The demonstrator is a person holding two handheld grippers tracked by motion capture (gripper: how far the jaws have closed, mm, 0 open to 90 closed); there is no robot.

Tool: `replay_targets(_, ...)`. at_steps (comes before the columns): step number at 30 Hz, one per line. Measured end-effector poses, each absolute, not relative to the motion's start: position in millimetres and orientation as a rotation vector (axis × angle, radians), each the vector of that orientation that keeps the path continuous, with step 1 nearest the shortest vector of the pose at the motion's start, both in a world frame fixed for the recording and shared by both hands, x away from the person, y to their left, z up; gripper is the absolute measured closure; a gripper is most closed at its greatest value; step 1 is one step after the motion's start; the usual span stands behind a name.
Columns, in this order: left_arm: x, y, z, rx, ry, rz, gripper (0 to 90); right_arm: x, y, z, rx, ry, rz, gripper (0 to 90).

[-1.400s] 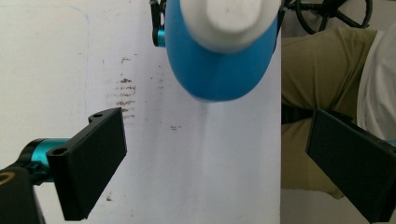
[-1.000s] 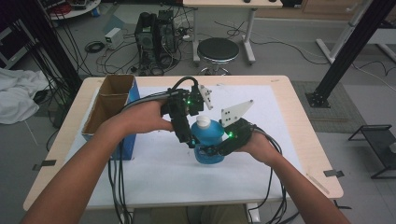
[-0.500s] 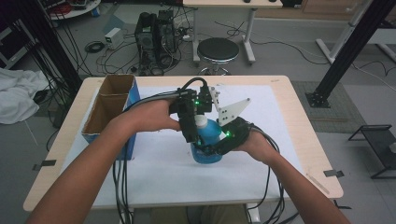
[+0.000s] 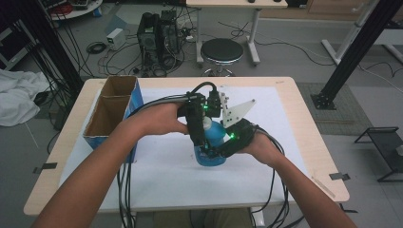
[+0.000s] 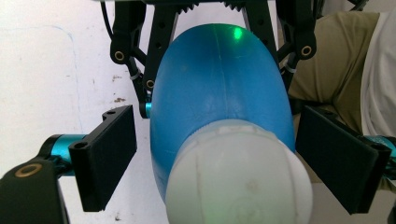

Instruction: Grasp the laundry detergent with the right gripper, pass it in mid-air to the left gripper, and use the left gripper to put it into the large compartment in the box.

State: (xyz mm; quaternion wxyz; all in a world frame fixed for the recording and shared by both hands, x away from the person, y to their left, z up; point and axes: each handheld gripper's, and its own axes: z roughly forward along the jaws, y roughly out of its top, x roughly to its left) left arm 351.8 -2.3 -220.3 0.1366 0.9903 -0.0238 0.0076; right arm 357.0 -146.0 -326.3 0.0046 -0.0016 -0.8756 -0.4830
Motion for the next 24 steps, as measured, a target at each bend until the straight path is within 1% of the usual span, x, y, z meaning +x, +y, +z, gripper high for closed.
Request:
replay_targets(10,351.8,-1.8,-220.9,2.870,-0.069,0.026,16.0,356.4,-146.4,-325.7,-0.016,-2.736,-1.508,43.3)
replay_targets(12,351.2,-2.1,-221.1,2.871,-0.085,0.029,19.1,356.7,-146.2,-325.5,-0.008,-2.739,-1.509,43.3)
replay_targets(15,351.2,-2.9,-221.5,2.877,-0.086,0.038,19.4,356.7,-146.2,-325.3,-0.007,-2.738,-1.511,43.3)
replay_targets(17,351.1,-2.9,-221.3,2.879,-0.093,0.042,23.4,356.6,-146.3,-324.9,-0.007,-2.738,-1.507,43.4)
replay_targets(23,351.3,-3.7,-222.0,2.876,-0.087,0.039,23.4,356.7,-145.3,-325.1,-0.007,-2.734,-1.520,43.3)
replay_targets(24,350.9,-3.6,-221.8,2.878,-0.090,0.036,25.5,356.9,-145.3,-325.1,-0.005,-2.736,-1.520,43.3)
